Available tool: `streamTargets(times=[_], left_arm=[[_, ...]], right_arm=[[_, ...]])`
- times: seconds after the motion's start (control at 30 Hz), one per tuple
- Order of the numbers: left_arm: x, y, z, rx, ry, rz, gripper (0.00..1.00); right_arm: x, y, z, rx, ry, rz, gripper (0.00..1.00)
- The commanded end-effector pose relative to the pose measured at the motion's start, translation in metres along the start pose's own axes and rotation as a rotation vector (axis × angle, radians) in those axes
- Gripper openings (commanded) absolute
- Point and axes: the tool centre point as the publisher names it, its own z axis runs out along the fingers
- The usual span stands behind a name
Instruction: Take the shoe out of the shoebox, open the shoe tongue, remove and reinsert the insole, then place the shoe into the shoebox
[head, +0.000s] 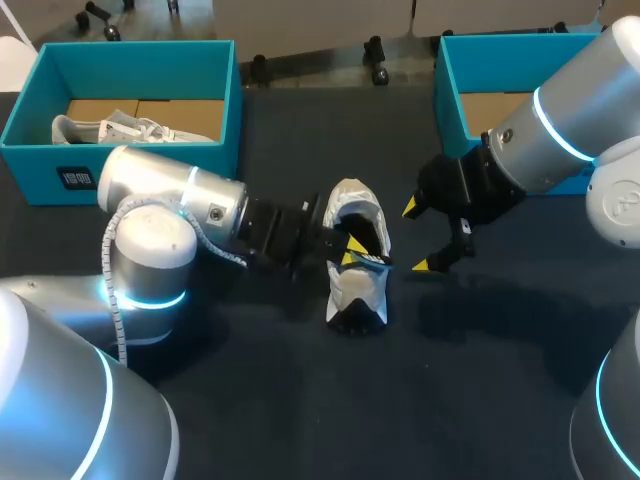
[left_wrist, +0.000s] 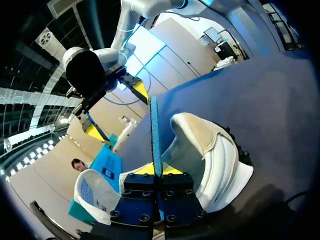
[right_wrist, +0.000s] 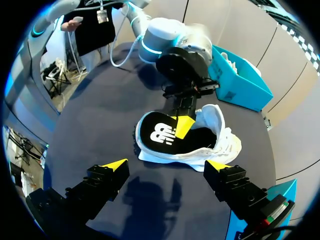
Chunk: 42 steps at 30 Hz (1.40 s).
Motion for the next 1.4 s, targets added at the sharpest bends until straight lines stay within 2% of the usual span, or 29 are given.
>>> streamTargets(times=[0.03,0.3,0.4,0.43,0.9,1.13,1.2,1.23,1.3,1.33,1.4], left_arm=[[-0.002,-0.009,-0.003,0.005,-0.017,0.01,0.31],[-0.003,-0.029,-0.007,0.051,-0.026,0.03,0.2],[-0.002,-0.032,-0.006,0.058,-0.023,0.031,0.09],[-0.001,-0.031,-0.006,0.059,-0.018,0.03,0.0],[0.006,-0.001,-0.002,0.0,0.025,0.004,0.0],[0.004,-0.007,-0.007,-0.008,0.017,0.012,0.0],[0.001,-0.013,-0.009,-0.002,0.005,0.023,0.43],[0.0,-0.016,-0.01,0.002,0.001,0.029,0.51],[-0.001,-0.019,-0.012,0.007,-0.005,0.036,0.56],[-0.002,-0.02,-0.012,0.009,-0.006,0.038,0.55],[-0.002,-0.025,-0.013,0.014,-0.006,0.043,0.47]], right_arm=[[0.001,0.0,0.0,0.001,-0.001,0.0,1.0],[0.001,0.0,0.0,0.001,-0.001,0.0,1.0],[0.001,0.0,0.0,0.001,-0.001,0.0,1.0],[0.001,0.0,0.0,0.001,-0.001,0.0,1.0],[0.001,0.0,0.0,0.001,-0.001,0.0,1.0],[0.001,0.0,0.0,0.001,-0.001,0.0,1.0],[0.001,0.0,0.0,0.001,-0.001,0.0,1.0],[0.001,0.0,0.0,0.001,-0.001,0.0,1.0],[0.001,0.0,0.0,0.001,-0.001,0.0,1.0],[0.001,0.0,0.0,0.001,-0.001,0.0,1.0],[0.001,0.0,0.0,0.001,-0.001,0.0,1.0]])
